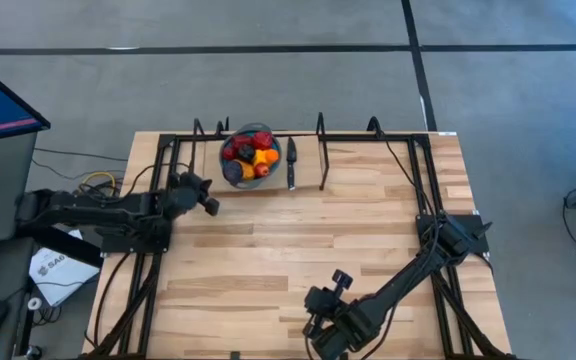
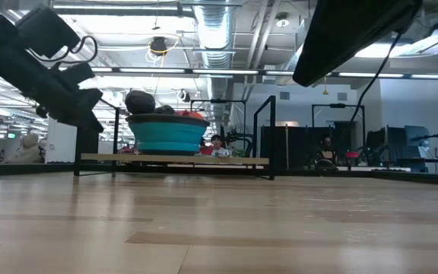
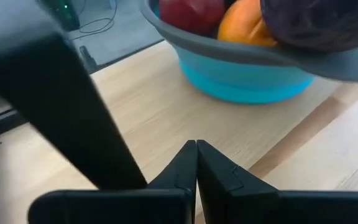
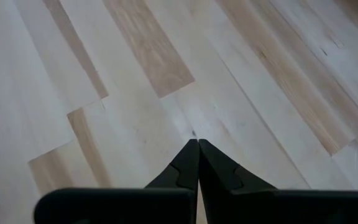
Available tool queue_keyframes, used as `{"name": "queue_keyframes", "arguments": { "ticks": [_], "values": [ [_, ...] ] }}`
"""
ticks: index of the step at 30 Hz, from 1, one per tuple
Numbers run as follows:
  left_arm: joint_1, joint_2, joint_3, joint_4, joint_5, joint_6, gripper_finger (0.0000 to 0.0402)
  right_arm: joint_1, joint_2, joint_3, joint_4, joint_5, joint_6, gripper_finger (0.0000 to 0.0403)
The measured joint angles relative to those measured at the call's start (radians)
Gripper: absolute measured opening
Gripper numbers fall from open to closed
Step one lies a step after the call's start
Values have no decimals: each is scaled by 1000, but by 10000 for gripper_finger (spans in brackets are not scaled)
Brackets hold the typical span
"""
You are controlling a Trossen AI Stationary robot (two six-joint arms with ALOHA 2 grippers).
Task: Pick & Place Fruit
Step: Adjust the shelf to align the position
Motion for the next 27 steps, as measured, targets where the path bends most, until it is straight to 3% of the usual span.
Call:
{"name": "queue_keyframes", "arguments": {
  "ticks": [11, 20, 27],
  "values": [
    [153, -3, 0, 1, 124, 127, 1, -9, 0, 0, 10, 0, 0, 0],
    [72, -45, 1, 6, 228, 107, 1, -21, 0, 0, 27, 0, -53, 0],
    [14, -92, 1, 6, 234, 72, 1, -34, 0, 0, 26, 0, -79, 0]
  ]
}}
